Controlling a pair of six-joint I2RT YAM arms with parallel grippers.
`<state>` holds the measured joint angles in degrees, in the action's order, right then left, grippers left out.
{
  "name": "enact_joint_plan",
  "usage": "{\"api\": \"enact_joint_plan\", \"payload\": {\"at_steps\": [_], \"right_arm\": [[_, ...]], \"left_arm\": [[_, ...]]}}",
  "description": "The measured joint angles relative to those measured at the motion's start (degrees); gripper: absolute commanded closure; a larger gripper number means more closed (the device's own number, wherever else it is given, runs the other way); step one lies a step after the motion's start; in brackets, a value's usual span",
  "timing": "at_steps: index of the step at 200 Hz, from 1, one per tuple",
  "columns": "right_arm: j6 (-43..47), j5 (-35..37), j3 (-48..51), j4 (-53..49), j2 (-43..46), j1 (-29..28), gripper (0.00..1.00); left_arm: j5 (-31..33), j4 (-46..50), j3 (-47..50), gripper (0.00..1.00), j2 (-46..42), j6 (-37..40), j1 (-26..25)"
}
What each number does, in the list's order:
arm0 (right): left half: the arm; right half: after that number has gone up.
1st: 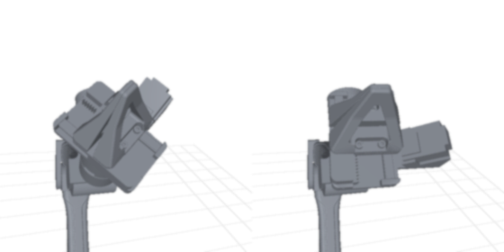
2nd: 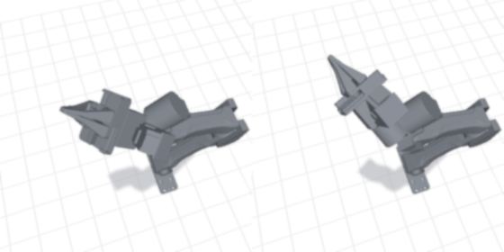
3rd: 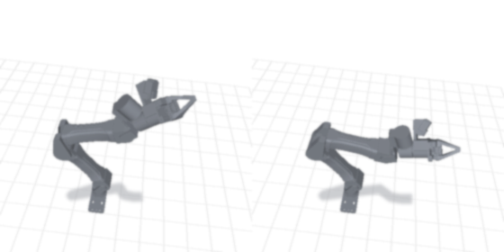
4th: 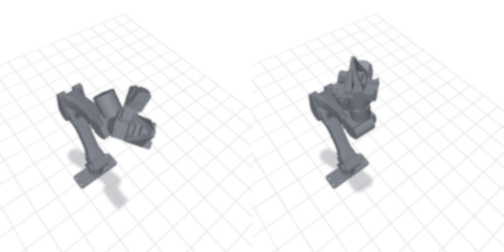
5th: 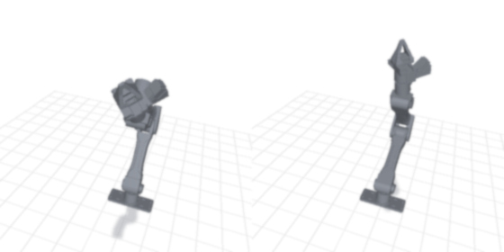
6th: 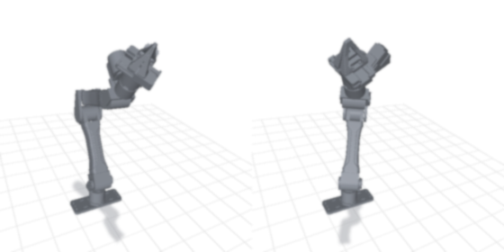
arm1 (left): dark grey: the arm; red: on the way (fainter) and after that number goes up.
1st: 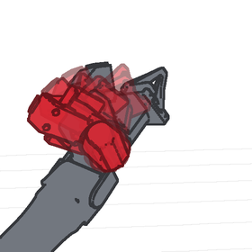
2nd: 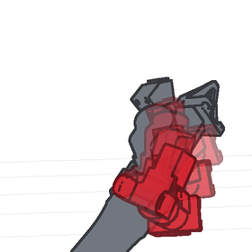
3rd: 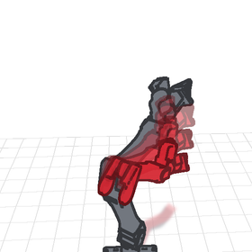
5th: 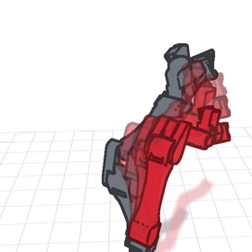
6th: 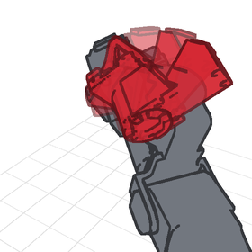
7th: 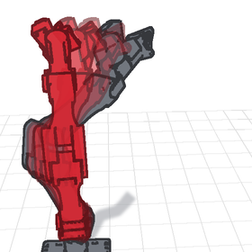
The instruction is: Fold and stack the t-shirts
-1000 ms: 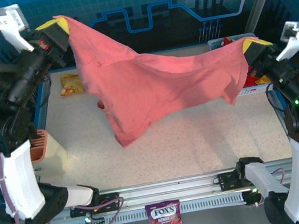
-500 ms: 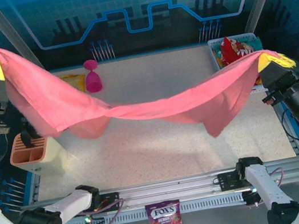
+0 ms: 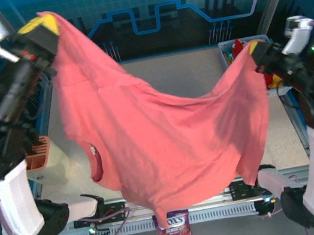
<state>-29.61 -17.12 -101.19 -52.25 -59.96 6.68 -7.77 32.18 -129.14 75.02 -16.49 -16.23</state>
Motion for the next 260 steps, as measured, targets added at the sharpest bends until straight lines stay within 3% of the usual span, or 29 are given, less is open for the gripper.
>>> {"api": "enact_joint_plan", "payload": {"at_steps": [50, 90, 131, 171, 215, 260], "right_arm": [[0.0, -0.3, 19.6, 5.6, -9.6, 0.0, 1.0], [0.0, -0.4, 23.2, 14.0, -19.8, -0.8, 1.0], [0.7, -0.4, 20.4, 22.4, -36.9, -3.3, 1.0], [2.0, -0.5, 15.9, 25.2, -44.2, -3.6, 1.0], [3.9, -2.7, 15.7, 27.4, -44.7, -1.5, 1.0], [5.7, -2.9, 22.9, 26.9, -42.8, 0.5, 1.0]], "left_arm": [[5.2, -6.1, 31.0, 1.0, 0.1, -1.4, 4.3], [5.3, -14.2, 48.2, 1.0, 6.0, -4.4, 9.8], [3.3, -21.6, 48.6, 1.0, 18.3, -6.7, 14.2], [1.8, -23.8, 44.0, 1.0, 26.6, -7.6, 15.4], [0.4, -22.4, 44.5, 1.0, 24.6, -10.4, 16.7], [-0.3, -17.8, 54.9, 1.0, 11.5, -13.9, 16.9]]}}
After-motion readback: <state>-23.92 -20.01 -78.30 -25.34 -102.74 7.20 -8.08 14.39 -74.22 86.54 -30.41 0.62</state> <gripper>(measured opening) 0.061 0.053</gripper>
